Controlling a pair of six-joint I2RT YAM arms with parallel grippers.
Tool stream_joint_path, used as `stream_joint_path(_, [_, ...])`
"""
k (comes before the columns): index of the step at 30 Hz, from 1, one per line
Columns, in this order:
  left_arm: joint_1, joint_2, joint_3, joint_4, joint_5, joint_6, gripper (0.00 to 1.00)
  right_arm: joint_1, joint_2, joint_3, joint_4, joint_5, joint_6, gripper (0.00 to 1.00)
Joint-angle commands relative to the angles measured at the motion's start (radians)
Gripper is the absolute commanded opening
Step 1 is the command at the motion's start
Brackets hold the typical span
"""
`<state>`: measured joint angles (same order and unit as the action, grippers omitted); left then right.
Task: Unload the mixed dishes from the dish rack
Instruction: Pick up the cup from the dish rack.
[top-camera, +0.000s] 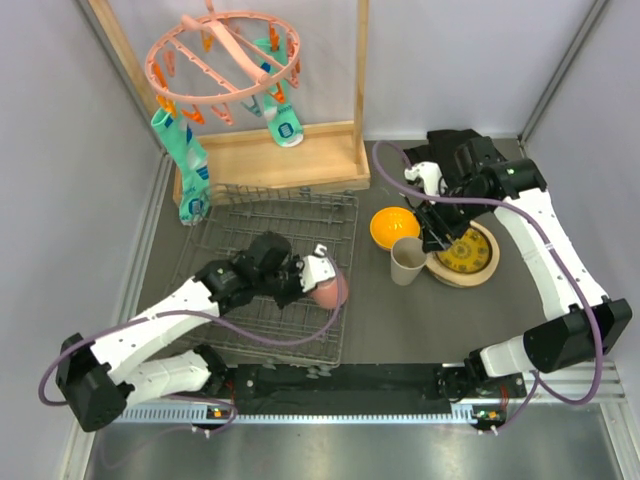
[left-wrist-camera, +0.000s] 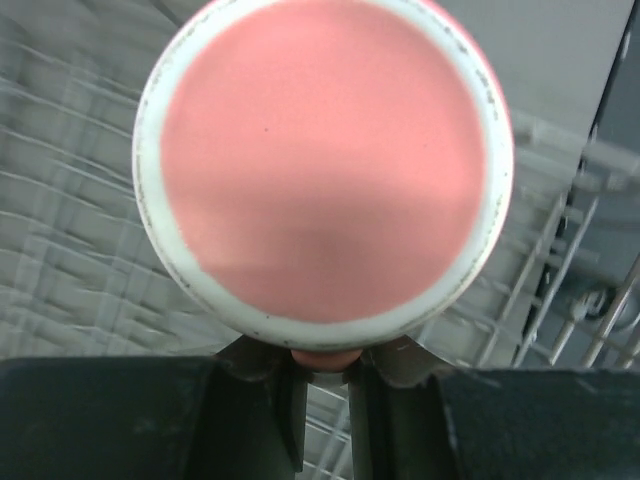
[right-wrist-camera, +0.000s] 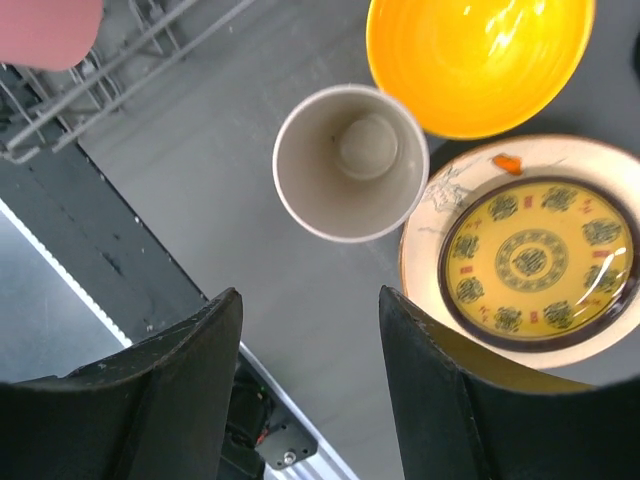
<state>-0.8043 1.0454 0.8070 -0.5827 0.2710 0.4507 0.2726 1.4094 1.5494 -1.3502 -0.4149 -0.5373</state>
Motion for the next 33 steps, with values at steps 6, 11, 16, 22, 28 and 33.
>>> stream_joint_path(6, [0.23, 0.116, 0.423, -0.092, 0.391, -0.158, 0.0, -0.004, -0.03, 0.121, 0.092, -0.1, 0.043, 0.56])
stream_joint_path(11, [0.353, 0.169, 0.521, -0.056, 0.64, -0.321, 0.0, -0.004, -0.072, 0.132, 0.181, -0.145, 0.066, 0.57])
stream_joint_path(16, [0.421, 0.209, 0.489, 0.235, 0.94, -0.688, 0.0, -0.003, -0.156, 0.069, 0.417, -0.232, 0.105, 0.57])
stream_joint_path(22, [0.45, 0.291, 0.33, 1.315, 1.045, -1.625, 0.0, 0.014, -0.185, 0.08, 0.577, -0.228, 0.19, 0.55])
stream_joint_path(28, [0.462, 0.404, 0.313, 1.724, 0.998, -2.009, 0.0, 0.059, -0.202, 0.077, 0.652, -0.173, 0.22, 0.55])
stream_joint_path(33, [0.468, 0.449, 0.311, 1.821, 0.955, -2.11, 0.0, 0.063, -0.185, 0.08, 0.706, -0.2, 0.295, 0.55])
